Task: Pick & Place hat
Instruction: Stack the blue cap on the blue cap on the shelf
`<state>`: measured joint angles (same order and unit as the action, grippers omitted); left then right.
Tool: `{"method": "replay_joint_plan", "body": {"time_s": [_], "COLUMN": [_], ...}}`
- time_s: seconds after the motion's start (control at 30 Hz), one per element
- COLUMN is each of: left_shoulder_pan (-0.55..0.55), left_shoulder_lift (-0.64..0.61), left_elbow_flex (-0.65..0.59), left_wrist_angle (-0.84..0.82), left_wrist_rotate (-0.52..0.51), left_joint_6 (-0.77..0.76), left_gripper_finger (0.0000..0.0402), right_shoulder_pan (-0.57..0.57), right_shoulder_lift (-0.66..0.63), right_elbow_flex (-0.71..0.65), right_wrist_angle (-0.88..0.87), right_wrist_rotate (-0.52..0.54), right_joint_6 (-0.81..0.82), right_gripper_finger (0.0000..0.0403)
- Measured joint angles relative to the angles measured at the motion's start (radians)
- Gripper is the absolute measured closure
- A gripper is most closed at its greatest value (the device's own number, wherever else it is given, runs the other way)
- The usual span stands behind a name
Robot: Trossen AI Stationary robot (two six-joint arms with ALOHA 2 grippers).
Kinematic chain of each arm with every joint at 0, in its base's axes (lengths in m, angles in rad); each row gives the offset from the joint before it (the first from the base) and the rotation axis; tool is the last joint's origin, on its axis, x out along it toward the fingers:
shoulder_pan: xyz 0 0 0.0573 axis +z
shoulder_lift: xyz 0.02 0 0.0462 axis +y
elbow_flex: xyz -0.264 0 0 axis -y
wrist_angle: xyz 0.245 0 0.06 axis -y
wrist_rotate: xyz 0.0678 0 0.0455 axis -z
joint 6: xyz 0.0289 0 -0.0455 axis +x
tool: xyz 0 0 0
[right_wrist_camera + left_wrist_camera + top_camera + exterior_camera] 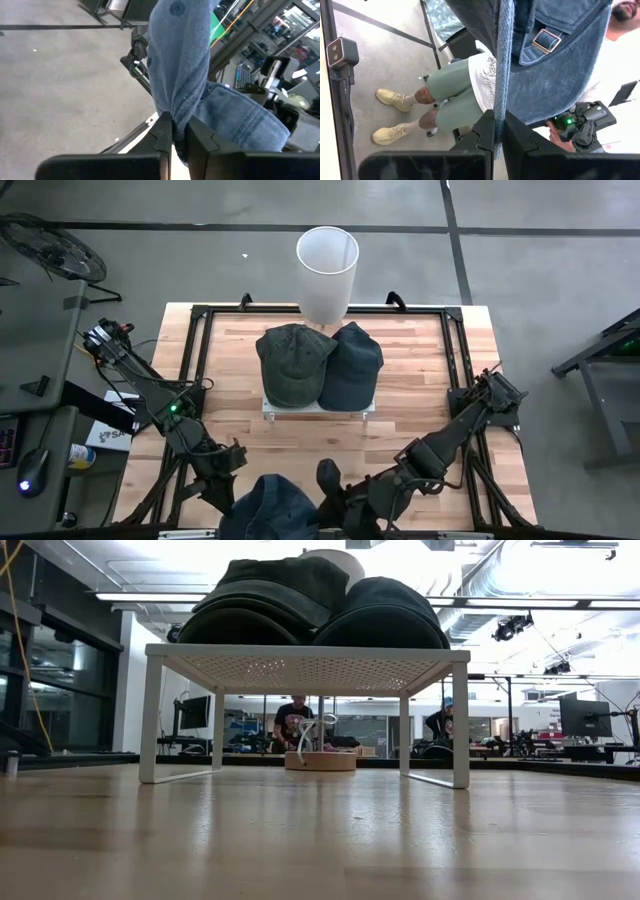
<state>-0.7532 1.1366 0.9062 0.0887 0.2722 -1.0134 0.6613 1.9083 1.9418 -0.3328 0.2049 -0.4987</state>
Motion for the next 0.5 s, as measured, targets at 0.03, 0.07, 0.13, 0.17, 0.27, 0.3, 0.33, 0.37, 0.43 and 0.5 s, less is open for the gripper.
{"method": "replay_joint_plan", "body": {"time_s": [0.03,0.07,0.13,0.17,0.27,0.3,0.33,0.37,0.43,0.5], "left_shoulder_pan": [0.0,0.0,0.0,0.0,0.0,0.0,0.0,0.0,0.0,0.0], "left_shoulder_lift": [0.0,0.0,0.0,0.0,0.0,0.0,0.0,0.0,0.0,0.0], "left_elbow_flex": [0.0,0.0,0.0,0.0,0.0,0.0,0.0,0.0,0.0,0.0], "left_wrist_angle": [0.0,-0.001,-0.002,-0.004,-0.011,-0.011,-0.011,-0.011,-0.011,-0.009], "left_wrist_rotate": [-0.001,-0.001,-0.003,-0.009,-0.043,-0.052,-0.062,-0.071,-0.082,-0.096], "left_joint_6": [-0.01,-0.016,-0.021,-0.026,-0.035,-0.036,-0.036,-0.037,-0.038,-0.039], "left_gripper_finger": [0.0388,0.0386,0.0379,0.0375,0.0361,0.0356,0.0351,0.0345,0.0331,0.0317], "right_shoulder_pan": [0.0,0.0,0.001,0.001,0.001,0.001,0.001,0.0,0.0,0.001], "right_shoulder_lift": [0.0,0.0,0.0,0.0,0.0,0.0,0.0,0.0,0.0,-0.001], "right_elbow_flex": [0.0,0.0,0.0,0.0,0.0,0.0,0.0,0.0,0.0,0.0], "right_wrist_angle": [0.0,0.0,0.0,0.0,-0.013,-0.019,-0.024,-0.026,-0.027,-0.031], "right_wrist_rotate": [-0.007,-0.011,-0.011,-0.011,-0.011,-0.012,-0.012,-0.012,-0.012,-0.008], "right_joint_6": [0.001,0.009,0.057,0.08,0.099,0.099,0.102,0.114,0.145,0.175], "right_gripper_finger": [0.0385,0.0385,0.0385,0.0385,0.0385,0.0385,0.0385,0.0385,0.0385,0.0385]}}
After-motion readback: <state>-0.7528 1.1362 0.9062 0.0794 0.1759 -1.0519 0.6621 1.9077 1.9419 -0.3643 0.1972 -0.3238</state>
